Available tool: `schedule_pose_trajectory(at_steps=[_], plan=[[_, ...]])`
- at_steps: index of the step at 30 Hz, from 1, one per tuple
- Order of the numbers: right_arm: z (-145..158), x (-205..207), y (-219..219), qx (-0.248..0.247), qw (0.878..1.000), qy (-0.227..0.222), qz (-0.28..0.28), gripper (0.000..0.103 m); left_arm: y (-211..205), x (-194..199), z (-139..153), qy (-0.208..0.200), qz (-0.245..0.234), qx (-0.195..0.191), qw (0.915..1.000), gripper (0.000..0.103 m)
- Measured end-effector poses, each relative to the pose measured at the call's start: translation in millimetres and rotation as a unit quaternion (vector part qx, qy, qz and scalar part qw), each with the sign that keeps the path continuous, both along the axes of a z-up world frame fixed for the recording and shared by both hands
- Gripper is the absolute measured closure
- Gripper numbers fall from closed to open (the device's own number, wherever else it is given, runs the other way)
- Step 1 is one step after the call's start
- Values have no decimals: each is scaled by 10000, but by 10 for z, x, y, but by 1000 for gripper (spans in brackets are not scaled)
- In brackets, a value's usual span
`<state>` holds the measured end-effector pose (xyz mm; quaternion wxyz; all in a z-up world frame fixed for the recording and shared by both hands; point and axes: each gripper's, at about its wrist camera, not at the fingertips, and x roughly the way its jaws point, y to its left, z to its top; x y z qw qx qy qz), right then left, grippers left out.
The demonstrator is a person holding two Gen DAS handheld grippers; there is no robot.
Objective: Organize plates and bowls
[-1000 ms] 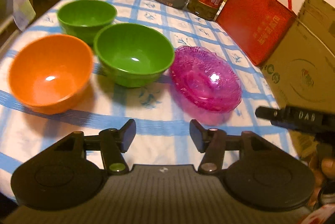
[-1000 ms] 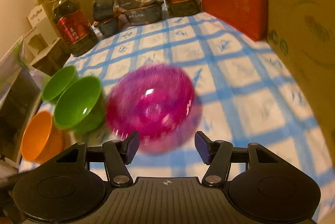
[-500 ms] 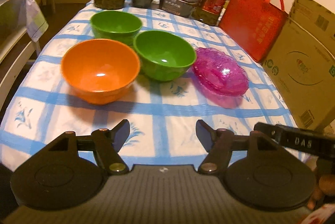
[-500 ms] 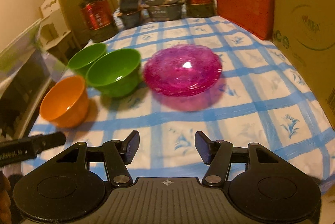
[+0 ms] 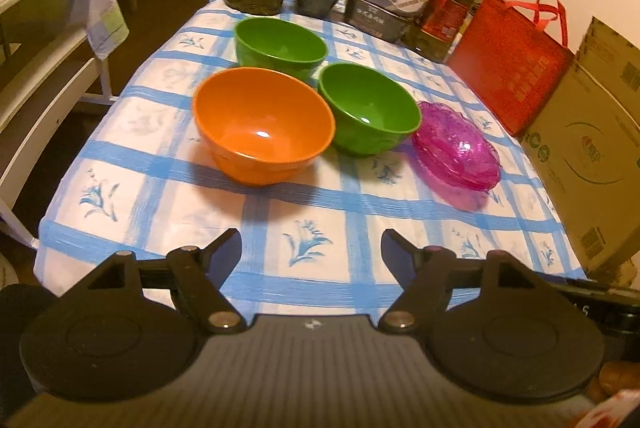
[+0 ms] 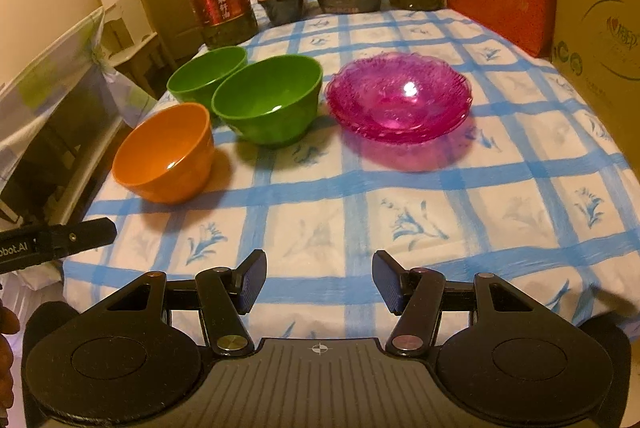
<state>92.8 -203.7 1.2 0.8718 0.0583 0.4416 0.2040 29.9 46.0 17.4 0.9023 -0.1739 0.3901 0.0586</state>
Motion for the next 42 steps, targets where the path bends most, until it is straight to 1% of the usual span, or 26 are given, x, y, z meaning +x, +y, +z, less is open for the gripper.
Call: schedule_pose_trajectory(at_steps=[7,18,31,42], plan=[[-4,-33,113,88,9998,27,170,44,107,-71,29,-70,139,13,9999,29],[12,-40,289,45,9993,-19,365,44,156,-74,42,28,166,94,9998,29],[12,-34,351,-33,9991,-27,426,44,174,-77,30,67,178,98,9998,27],[31,83,483,-13,9988,-39,483,44,228,1,27,50,167,53,9998,27]])
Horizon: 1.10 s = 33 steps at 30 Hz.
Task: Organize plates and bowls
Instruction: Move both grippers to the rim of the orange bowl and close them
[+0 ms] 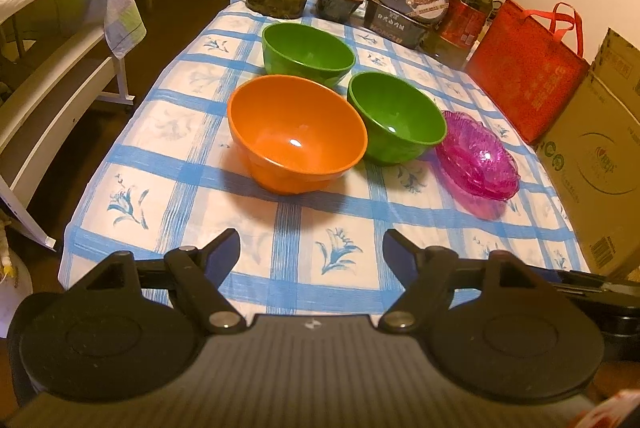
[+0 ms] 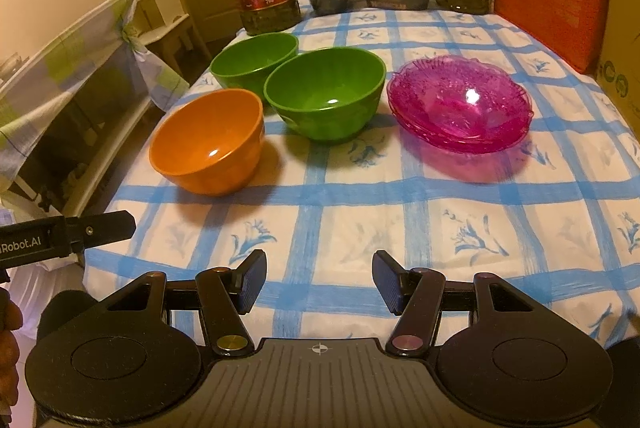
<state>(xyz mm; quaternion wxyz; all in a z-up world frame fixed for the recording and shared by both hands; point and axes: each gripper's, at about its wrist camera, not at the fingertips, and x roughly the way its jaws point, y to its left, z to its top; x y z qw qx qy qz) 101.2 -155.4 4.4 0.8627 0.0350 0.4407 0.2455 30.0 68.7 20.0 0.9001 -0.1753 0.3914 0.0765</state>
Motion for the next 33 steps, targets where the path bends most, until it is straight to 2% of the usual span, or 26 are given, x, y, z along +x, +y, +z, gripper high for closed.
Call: schedule_pose_trajectory(at_steps=[7,17,26,29,33], plan=[[16,181,192,-22,10000,-63,35,44,207,164,45,-118,99,22,9999,27],[-31,585,598,318,9994,64,81,44,624,547,-57,-83,349,65,9993,29],[-258,963,894,544,9976,435,-30,45,861,939,-255,60,344,7,9994,43],[-293,1065,947,638,9966,521,-78,55,898,1053,-321,80,297,19,9995,54],[-342,1183,1044,613,9966,545,-93,60,943,1189,-391,97,241,44,9997,65]])
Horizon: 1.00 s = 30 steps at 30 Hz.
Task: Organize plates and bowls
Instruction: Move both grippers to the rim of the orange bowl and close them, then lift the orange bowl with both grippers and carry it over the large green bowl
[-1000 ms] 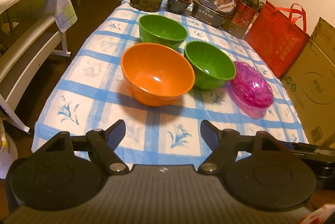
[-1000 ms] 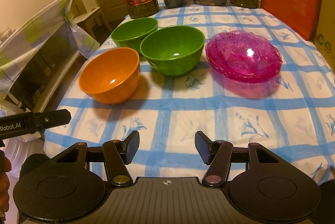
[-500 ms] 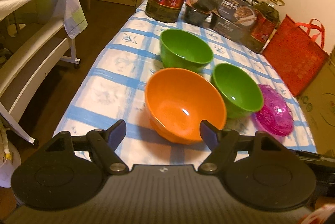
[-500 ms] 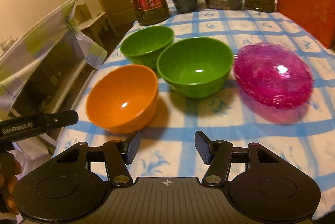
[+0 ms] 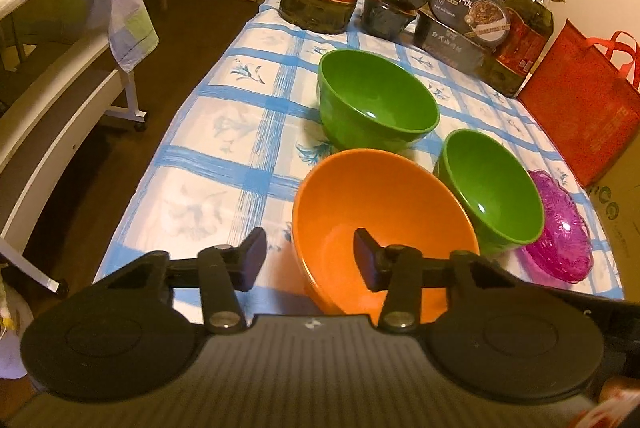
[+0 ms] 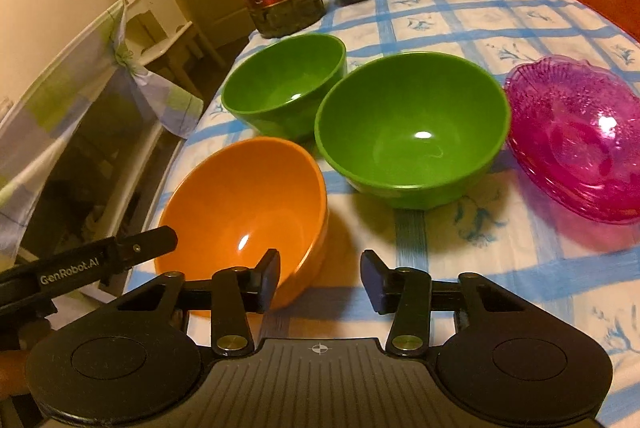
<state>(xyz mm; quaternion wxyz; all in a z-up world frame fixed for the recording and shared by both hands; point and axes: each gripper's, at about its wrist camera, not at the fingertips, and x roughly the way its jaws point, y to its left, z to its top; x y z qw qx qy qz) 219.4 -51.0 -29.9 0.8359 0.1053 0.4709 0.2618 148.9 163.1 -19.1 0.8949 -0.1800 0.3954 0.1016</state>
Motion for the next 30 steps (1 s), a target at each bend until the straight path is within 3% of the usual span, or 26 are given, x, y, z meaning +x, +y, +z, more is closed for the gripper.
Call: schedule_pose_trajectory(at_steps=[4,6,12,30], plan=[[-60,63,93,-34,10000,41,33,66,46,90,-61,5,-77,-33,10000,73],[-96,75,125,-63,9999,72,54,75,49,118,-77,14,-117,1,9999,80],[-122,61,158,-78,9999,58,71,83,57,135,-111,52,-172,49,9998,90],[116,-185,110,-31,9998,-65,165,85,-33,-242,167,-42,-86,209,9997,92]])
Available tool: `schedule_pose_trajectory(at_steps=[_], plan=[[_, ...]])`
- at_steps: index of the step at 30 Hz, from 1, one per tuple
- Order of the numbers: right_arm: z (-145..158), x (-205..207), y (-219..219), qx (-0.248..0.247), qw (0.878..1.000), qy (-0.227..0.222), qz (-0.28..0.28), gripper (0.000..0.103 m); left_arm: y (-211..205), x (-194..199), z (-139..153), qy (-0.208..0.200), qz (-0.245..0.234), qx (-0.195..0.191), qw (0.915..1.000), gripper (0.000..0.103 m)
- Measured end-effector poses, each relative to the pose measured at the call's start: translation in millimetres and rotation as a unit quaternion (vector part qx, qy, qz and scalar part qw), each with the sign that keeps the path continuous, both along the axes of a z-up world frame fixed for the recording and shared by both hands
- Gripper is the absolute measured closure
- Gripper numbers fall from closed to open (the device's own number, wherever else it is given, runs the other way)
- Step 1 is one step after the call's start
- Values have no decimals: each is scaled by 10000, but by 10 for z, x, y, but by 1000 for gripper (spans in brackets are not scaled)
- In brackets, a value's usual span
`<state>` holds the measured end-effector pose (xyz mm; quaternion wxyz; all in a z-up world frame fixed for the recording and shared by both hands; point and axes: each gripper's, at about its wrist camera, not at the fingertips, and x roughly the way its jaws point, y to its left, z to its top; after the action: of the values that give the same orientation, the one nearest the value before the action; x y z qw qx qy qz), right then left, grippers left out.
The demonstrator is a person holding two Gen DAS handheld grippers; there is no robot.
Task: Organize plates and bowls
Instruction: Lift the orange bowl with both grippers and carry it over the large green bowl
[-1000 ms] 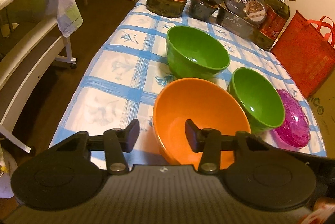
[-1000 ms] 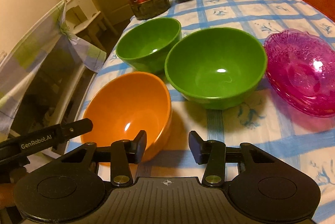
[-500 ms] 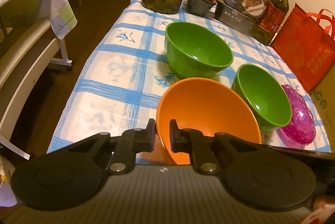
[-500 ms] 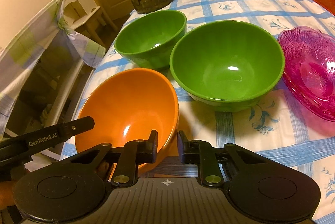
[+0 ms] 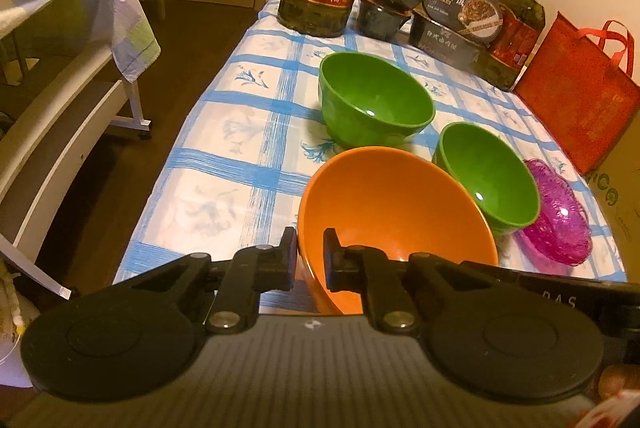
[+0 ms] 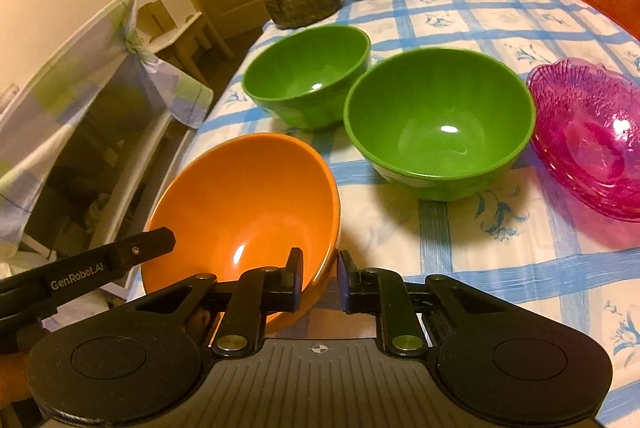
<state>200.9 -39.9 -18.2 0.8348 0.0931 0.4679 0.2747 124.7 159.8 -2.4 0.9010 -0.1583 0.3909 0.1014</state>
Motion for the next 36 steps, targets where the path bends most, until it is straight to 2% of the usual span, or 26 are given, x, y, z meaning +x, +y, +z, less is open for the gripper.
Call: schedule_pose_trajectory(at_steps=[7,16,25,36], plan=[[291,-54,-132,152,9996,-210,-73,86,-102,-45,308,-257,-22,15,9997,92],[598,90,-467,285,9979,-439,-393,86,-423,229,611,-501,-267,97,9983,92],[684,346,-797,200,9953,-577,-755,86,-726,645,674,-573,-552,20,9968,92],[627,642,-1009,88,9936,-605,-952,86,-914,1013,567,-452,-724,-86,9963,92]])
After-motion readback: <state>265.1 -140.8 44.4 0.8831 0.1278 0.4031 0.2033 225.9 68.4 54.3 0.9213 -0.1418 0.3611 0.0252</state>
